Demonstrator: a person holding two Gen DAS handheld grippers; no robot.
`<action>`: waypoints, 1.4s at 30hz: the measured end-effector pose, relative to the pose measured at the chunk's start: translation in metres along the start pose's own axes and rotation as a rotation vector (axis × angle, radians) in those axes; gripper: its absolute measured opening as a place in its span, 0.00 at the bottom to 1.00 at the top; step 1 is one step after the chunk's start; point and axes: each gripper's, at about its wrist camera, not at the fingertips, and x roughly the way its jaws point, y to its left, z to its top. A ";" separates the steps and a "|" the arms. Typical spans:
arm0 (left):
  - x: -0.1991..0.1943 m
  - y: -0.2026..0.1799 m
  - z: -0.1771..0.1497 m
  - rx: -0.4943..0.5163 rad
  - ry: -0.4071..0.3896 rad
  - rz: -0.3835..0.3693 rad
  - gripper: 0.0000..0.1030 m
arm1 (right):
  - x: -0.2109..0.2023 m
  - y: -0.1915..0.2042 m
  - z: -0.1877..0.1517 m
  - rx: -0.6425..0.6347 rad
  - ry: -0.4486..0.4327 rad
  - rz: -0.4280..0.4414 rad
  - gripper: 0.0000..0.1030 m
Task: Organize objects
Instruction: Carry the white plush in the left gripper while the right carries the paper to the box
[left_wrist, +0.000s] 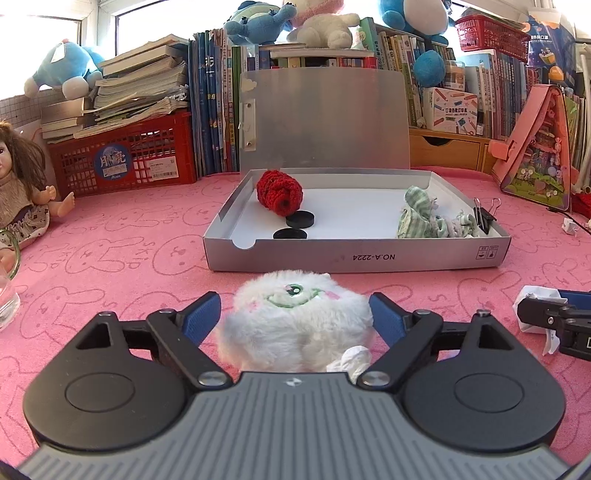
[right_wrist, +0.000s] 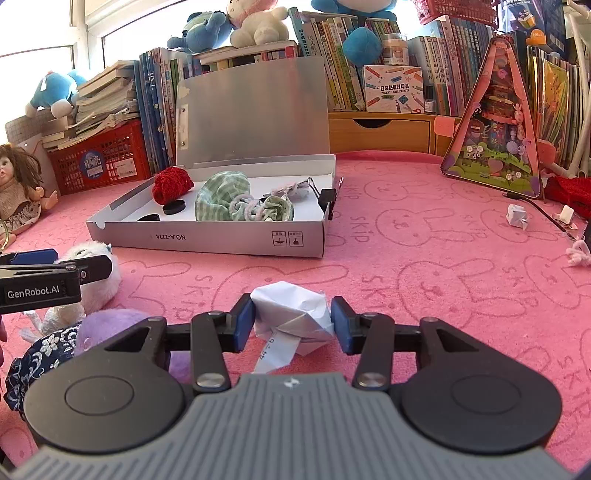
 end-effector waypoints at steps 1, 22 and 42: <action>0.003 0.001 0.000 -0.006 0.012 -0.009 0.90 | 0.000 0.000 0.000 -0.001 0.000 0.000 0.50; -0.003 0.011 0.022 -0.063 0.005 -0.031 0.86 | -0.001 -0.012 0.021 0.072 -0.004 0.011 0.47; 0.024 0.029 0.068 -0.108 -0.020 -0.029 0.86 | 0.011 -0.023 0.087 0.115 -0.043 0.056 0.47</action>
